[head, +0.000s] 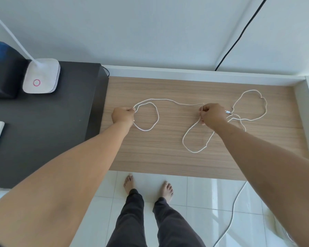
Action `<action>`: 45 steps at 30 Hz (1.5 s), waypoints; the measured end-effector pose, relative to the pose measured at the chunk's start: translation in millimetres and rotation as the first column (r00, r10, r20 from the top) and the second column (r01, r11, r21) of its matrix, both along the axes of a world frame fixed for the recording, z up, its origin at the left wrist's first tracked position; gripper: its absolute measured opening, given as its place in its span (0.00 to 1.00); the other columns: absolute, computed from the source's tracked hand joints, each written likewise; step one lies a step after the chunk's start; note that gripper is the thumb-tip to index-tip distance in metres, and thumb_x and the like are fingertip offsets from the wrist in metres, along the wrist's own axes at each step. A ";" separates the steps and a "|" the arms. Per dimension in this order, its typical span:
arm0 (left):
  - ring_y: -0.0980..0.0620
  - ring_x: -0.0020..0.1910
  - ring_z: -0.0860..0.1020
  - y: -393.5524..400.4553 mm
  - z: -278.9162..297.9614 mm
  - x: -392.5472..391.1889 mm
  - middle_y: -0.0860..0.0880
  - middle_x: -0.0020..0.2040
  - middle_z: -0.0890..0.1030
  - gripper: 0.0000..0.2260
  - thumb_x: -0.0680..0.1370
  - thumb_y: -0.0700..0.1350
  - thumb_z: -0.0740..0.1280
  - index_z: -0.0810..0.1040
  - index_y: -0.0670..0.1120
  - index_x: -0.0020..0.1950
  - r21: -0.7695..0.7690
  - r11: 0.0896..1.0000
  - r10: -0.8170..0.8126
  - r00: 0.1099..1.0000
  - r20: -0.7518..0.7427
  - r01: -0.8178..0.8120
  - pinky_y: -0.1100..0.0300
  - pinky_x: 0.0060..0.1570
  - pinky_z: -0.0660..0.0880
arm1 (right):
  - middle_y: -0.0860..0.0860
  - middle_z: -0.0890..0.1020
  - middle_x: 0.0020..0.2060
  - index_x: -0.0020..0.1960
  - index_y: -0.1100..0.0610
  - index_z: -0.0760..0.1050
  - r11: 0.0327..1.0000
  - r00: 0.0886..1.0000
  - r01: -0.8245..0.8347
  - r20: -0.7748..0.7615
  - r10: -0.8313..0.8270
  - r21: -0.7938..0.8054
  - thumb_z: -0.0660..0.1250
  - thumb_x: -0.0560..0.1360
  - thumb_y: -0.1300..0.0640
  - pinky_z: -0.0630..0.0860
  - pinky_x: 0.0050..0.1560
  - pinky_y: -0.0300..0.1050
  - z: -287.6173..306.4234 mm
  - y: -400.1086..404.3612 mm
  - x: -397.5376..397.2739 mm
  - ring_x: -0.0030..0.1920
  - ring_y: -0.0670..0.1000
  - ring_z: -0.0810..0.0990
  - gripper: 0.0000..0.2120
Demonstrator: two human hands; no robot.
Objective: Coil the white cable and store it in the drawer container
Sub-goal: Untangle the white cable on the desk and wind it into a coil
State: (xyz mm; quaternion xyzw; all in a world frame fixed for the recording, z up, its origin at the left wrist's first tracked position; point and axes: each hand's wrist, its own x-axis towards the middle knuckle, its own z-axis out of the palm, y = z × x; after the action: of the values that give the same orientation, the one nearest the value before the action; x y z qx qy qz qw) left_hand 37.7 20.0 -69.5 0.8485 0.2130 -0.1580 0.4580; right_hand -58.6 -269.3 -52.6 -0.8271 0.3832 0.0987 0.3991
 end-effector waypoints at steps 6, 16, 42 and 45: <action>0.43 0.43 0.84 -3.2 0.3 -8.1 0.44 0.41 0.84 0.08 0.74 0.46 0.71 0.85 0.43 0.48 -0.013 0.998 0.060 0.998 -0.033 -0.061 0.54 0.46 0.82 | 0.61 0.85 0.40 0.44 0.60 0.81 0.996 0.998 -0.054 0.026 0.056 -0.074 0.65 0.76 0.61 0.82 0.46 0.59 10.2 2.4 -3.6 0.42 0.63 0.84 0.07; 0.42 0.51 0.80 -16.1 5.1 -11.7 0.43 0.51 0.82 0.08 0.78 0.42 0.66 0.81 0.42 0.53 0.369 0.893 -0.256 0.965 -0.058 0.259 0.57 0.39 0.70 | 0.52 0.82 0.45 0.50 0.55 0.82 0.986 0.992 -0.126 0.012 0.128 -0.113 0.64 0.76 0.62 0.80 0.44 0.48 11.6 -2.8 -7.5 0.40 0.54 0.80 0.09; 0.54 0.24 0.67 -3.8 123.5 32.5 0.49 0.29 0.71 0.16 0.82 0.54 0.62 0.73 0.46 0.39 -0.436 0.894 -0.174 0.976 -0.128 0.102 0.63 0.23 0.62 | 0.44 0.85 0.43 0.49 0.46 0.85 0.821 0.821 -0.568 0.107 0.561 0.051 0.73 0.73 0.46 0.71 0.42 0.34 98.9 -2.6 17.8 0.42 0.40 0.80 0.07; 0.55 0.22 0.67 -7.0 129.6 26.7 0.50 0.27 0.72 0.18 0.80 0.59 0.63 0.74 0.46 0.39 -0.420 0.896 -0.195 0.978 -0.080 0.144 0.64 0.22 0.63 | 0.41 0.78 0.26 0.44 0.43 0.85 0.794 0.803 -0.596 0.084 0.590 0.119 0.74 0.71 0.43 0.66 0.27 0.33 112.4 5.6 21.9 0.22 0.43 0.67 0.05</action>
State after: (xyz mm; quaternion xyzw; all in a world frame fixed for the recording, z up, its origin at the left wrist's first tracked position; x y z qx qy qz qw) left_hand 64.4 13.0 60.1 0.7371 0.1272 -0.2892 0.5974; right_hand -36.7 -263.7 59.8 -0.8775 0.0883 0.2275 0.4128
